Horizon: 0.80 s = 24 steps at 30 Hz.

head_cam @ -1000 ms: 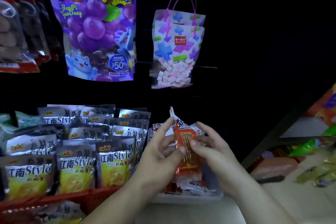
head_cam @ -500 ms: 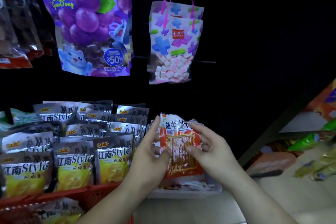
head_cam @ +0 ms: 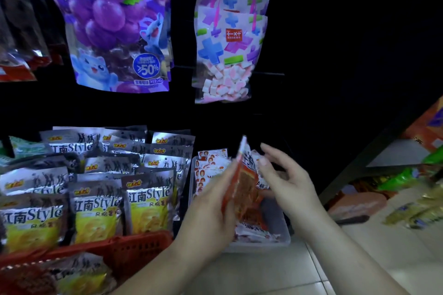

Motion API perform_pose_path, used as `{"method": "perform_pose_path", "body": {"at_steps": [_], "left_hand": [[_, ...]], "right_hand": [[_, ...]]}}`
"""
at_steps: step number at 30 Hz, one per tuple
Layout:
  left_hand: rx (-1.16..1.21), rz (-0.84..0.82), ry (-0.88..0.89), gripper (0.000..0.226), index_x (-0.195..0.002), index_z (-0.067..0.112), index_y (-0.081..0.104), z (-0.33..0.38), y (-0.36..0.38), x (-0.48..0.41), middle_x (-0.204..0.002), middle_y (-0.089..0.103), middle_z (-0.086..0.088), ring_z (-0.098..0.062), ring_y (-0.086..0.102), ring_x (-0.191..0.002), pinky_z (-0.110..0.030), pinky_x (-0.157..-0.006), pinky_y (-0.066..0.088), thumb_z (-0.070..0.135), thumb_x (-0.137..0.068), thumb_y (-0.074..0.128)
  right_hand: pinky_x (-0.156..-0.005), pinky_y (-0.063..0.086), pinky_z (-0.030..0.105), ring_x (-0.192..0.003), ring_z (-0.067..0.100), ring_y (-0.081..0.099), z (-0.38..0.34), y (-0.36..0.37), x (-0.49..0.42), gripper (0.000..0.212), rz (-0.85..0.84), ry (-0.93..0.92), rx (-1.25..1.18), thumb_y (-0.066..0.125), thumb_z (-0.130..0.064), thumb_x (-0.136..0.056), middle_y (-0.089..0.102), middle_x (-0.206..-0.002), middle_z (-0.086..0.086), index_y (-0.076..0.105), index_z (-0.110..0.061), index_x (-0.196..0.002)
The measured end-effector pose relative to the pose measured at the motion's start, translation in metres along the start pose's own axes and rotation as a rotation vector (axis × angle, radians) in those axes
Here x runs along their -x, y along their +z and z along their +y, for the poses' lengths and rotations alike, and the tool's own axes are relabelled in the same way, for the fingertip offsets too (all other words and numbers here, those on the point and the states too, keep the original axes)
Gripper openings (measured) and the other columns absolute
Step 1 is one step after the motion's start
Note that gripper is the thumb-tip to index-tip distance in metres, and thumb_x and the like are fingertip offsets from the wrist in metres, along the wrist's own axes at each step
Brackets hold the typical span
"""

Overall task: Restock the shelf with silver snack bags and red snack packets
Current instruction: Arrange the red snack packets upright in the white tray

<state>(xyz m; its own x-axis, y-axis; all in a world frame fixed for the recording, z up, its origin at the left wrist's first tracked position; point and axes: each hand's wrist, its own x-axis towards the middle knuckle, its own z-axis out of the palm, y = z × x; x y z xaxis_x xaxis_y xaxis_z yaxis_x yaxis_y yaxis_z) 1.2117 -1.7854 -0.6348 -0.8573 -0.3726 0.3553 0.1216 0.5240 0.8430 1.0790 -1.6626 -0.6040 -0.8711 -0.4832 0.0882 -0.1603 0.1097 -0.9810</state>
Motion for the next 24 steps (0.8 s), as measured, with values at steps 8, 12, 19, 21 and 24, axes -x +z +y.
{"method": "perform_pose_path", "body": {"at_steps": [8,12,19,21,24], "left_hand": [[-0.165,-0.085,0.213,0.014,-0.106,0.030,0.058,-0.005,0.018,0.008,-0.128,0.053,0.026,-0.001,0.055,-0.117,-0.022,-0.091,0.048,0.027,-0.094,0.065],[0.030,0.078,-0.168,0.020,-0.096,0.036,0.059,-0.027,0.025,-0.006,-0.118,0.060,0.021,0.000,0.055,-0.120,-0.024,-0.093,0.050,0.025,-0.091,0.073],[0.328,0.078,-0.469,0.026,-0.089,0.016,0.059,-0.049,0.039,-0.041,-0.088,0.068,-0.014,-0.007,0.063,-0.070,-0.018,-0.058,0.050,0.001,-0.084,0.079],[0.366,0.054,-0.514,0.028,-0.095,0.013,0.056,-0.059,0.045,-0.057,-0.092,0.068,-0.017,-0.008,0.059,-0.067,-0.023,-0.064,0.053,0.002,-0.084,0.079],[0.343,-0.033,-0.572,0.034,-0.110,0.018,0.054,-0.087,0.052,-0.075,-0.104,0.068,-0.004,-0.014,0.065,-0.086,-0.037,-0.087,0.058,0.005,-0.088,0.076]], "right_hand": [[-0.068,0.046,0.041,-0.072,0.028,0.058,0.011,-0.003,-0.001,0.077,-0.048,-0.002,-0.003,0.055,0.011,-0.096,0.068,-0.108,0.019,0.056,-0.058,-0.131],[-0.077,0.057,0.054,-0.087,0.035,0.071,0.012,-0.011,0.000,0.072,-0.080,0.042,-0.022,0.051,0.010,-0.100,0.075,-0.113,0.000,0.051,-0.050,-0.139],[-0.065,0.042,0.039,-0.075,0.026,0.056,0.031,-0.007,-0.031,0.053,-0.063,0.028,0.079,0.059,0.006,-0.093,0.074,-0.104,0.003,0.067,-0.043,-0.110],[-0.066,0.045,0.039,-0.076,0.026,0.059,0.037,-0.009,-0.049,0.048,-0.088,0.031,0.140,0.059,0.007,-0.093,0.073,-0.101,0.005,0.066,-0.040,-0.103],[-0.063,0.045,0.029,-0.069,0.015,0.056,0.057,-0.017,-0.078,0.028,-0.183,-0.047,0.316,0.063,-0.001,-0.097,0.068,-0.090,0.012,0.063,-0.029,-0.098]]}}
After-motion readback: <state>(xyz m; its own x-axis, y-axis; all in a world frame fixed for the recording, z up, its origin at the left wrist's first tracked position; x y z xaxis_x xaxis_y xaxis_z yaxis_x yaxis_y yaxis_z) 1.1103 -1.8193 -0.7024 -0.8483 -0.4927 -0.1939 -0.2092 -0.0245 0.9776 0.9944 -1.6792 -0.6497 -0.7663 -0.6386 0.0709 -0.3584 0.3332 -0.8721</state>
